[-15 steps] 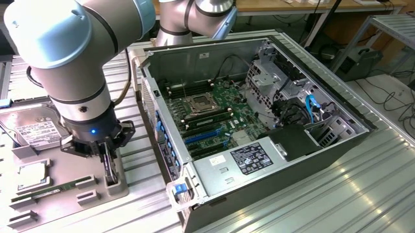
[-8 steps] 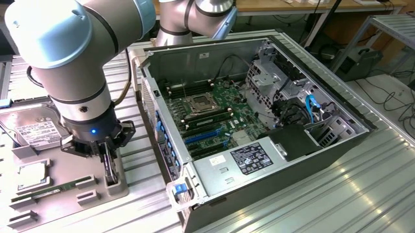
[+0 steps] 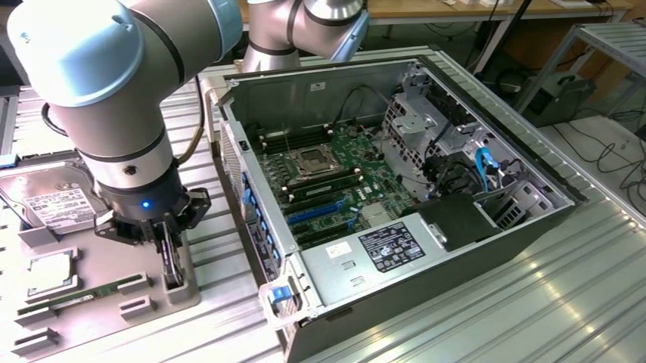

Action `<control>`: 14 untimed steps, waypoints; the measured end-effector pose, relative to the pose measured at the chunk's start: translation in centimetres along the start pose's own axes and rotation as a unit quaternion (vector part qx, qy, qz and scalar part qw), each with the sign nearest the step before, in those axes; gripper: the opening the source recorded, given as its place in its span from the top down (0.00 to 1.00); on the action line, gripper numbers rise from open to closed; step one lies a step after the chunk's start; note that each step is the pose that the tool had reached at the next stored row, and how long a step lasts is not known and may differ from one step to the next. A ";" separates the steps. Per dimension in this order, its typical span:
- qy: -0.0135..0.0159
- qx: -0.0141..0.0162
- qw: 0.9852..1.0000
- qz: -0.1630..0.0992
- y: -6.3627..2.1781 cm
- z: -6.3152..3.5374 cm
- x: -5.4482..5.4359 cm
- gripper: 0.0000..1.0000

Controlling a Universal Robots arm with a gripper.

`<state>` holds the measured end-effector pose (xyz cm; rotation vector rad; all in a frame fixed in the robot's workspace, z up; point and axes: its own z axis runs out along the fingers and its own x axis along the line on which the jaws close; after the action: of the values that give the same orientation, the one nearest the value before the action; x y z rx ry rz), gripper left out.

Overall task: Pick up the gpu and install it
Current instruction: 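Pick up the gpu and move the gpu toward the slot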

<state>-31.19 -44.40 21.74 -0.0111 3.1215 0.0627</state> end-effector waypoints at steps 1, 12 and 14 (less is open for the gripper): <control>0.000 0.000 1.000 0.000 0.01 -0.09 0.0 0.72; 0.000 0.000 1.000 0.000 0.08 -2.09 0.0 0.72; 0.000 0.000 1.000 0.000 0.11 -2.70 -0.1 0.72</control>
<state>-31.19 -44.40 24.45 -0.0110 3.1218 0.0631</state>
